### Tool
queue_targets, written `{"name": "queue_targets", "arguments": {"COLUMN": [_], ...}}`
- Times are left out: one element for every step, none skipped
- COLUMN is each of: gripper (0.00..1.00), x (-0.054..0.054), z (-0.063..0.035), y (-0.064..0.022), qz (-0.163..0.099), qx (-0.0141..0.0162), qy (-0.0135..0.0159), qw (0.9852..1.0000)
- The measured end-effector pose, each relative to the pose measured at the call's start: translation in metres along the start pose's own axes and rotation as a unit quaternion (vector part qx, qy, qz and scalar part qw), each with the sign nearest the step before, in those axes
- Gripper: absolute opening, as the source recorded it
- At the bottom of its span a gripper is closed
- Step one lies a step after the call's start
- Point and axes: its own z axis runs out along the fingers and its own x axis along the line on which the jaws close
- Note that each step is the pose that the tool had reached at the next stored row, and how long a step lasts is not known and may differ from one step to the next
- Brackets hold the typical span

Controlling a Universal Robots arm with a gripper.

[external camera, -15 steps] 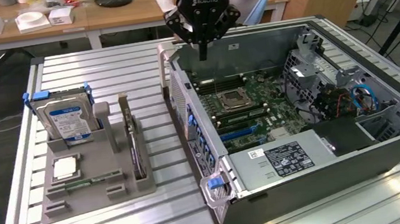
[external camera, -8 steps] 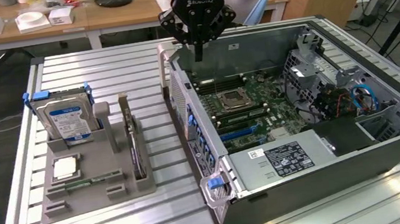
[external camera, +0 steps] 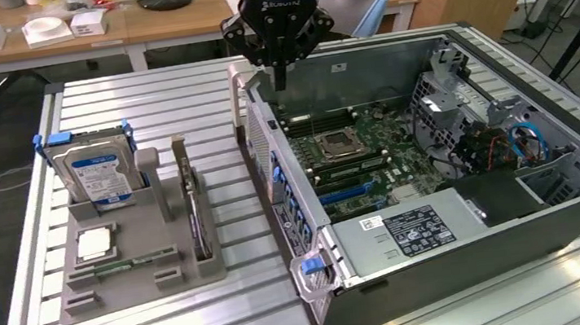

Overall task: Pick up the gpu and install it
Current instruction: 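Reach for the gpu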

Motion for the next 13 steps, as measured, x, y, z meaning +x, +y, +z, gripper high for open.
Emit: {"name": "queue_targets", "arguments": {"gripper": [0.11, 0.11, 0.11, 0.11, 0.11, 0.11, 0.11, 0.11, 0.11, 0.11, 0.11, 0.11, 0.11], "x": [0.001, 0.003, 0.004, 0.005, 0.006, 0.007, 0.009, 0.010, 0.011, 0.012, 0.014, 0.015, 0.016], "z": [0.0000, -0.0001, -0.0001, -0.0001, -0.0001, -0.0001, -0.0002, -0.0002, -0.0002, -0.0002, -0.0003, -0.0003, -0.0003], "y": [-0.0001, -0.0002, -0.0003, -0.0004, -0.0005, -0.0006, -0.0007, -0.0008, -0.0009, -0.0010, -0.0011, -0.0012, -0.0013], "qz": [0.000, 0.000, 0.000, 0.000, 0.000, 0.000, 0.000, 0.000, 0.000, 0.000, 0.000, 0.000, 0.000], "qx": [0.0000, 0.0000, 0.0000, 0.0000, 0.0000, 0.0000, 0.0000, 0.0000, 0.0000, 0.0000, 0.0000, 0.0000, 0.0000], "qy": [0.0000, 0.0000, 0.0000, 0.0000, 0.0000, 0.0000, 0.0000, 0.0000, 0.0000, 0.0000, 0.0000, 0.0000, 0.0000], "qw": [1.0000, 1.0000, 1.0000, 1.0000, 1.0000, 1.0000, 1.0000, 1.0000, 1.0000, 1.0000, 1.0000, 1.0000, 1.0000]}}
